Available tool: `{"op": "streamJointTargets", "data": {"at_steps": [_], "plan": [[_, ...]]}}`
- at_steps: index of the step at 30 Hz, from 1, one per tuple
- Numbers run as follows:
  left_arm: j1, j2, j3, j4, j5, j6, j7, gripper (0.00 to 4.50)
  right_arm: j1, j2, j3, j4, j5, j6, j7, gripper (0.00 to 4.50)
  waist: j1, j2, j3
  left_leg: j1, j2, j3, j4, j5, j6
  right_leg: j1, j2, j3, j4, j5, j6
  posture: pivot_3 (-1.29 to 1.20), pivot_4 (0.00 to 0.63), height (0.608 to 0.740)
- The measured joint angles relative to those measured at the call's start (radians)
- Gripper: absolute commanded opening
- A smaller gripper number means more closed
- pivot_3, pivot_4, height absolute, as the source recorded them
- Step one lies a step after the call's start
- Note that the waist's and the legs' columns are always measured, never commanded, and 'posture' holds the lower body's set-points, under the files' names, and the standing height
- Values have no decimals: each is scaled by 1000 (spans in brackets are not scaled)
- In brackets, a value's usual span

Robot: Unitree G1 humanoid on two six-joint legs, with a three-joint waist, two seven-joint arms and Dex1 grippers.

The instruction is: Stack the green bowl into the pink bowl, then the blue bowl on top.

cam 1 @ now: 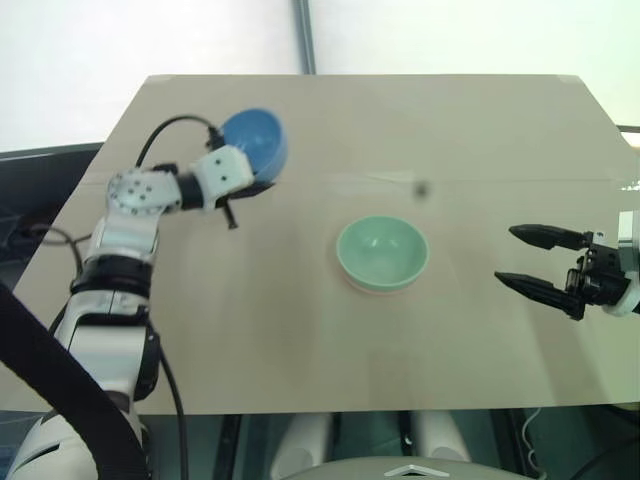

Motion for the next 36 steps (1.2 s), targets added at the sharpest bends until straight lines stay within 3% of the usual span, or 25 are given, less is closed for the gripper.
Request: {"op": "streamJointTargets", "data": {"at_steps": [6, 10, 14, 18, 20, 26, 36], "plan": [[-81, -111, -74, -166, -146, -33, -248, 30, -8, -9, 18, 10, 1, -3, 1, 4087, -14, 0, 0, 0, 1, 1, 0, 0, 0, 0, 0, 1, 0, 0, 0, 0, 150, 740], [-53, -122, -121, -338, -266, 6, -401, 30, -12, -14, 19, 11, 3, -4, 1, 4087, -30, 0, 0, 2, 1, 2, -1, 0, 0, 0, 1, 2, 1, 0, 0, 0, 150, 740], [15, -41, -219, -477, -378, 49, -462, 30, -12, -17, 17, 10, 9, -3, 1, 4087, -31, 0, 0, 3, 3, 2, -1, 0, 0, 0, 2, 3, 3, 0, 0, 0, 150, 740], [34, 78, -337, -504, -433, 24, -463, 30, 0, -23, 12, 9, 15, -3, 0, 4087, -24, 0, 0, 4, 2, 2, 1, 0, 0, 1, 2, 3, 4, 0, 0, 0, 150, 740], [32, 88, -358, -490, -429, -9, -463, 30, 2, -23, 11, 7, 17, -3, -1, 4087, -20, 0, 0, 4, 2, 2, 1, 0, 0, 1, 2, 3, 4, 0, 0, 0, 150, 740], [-25, 32, -393, -230, -240, -272, -463, 30, 15, -34, -18, 5, 32, -4, -3, 4087, -17, 0, 0, 3, 1, 2, 2, 0, 0, 1, 2, 3, 3, 0, 0, 0, 150, 740], [-26, -28, -394, -163, -182, -338, -463, 30, 14, -36, -21, 6, 36, -12, 1, 4087, -23, 0, 0, 3, 1, 1, 2, 0, 0, 1, 2, 2, 3, 0, 0, 0, 150, 740]]}}
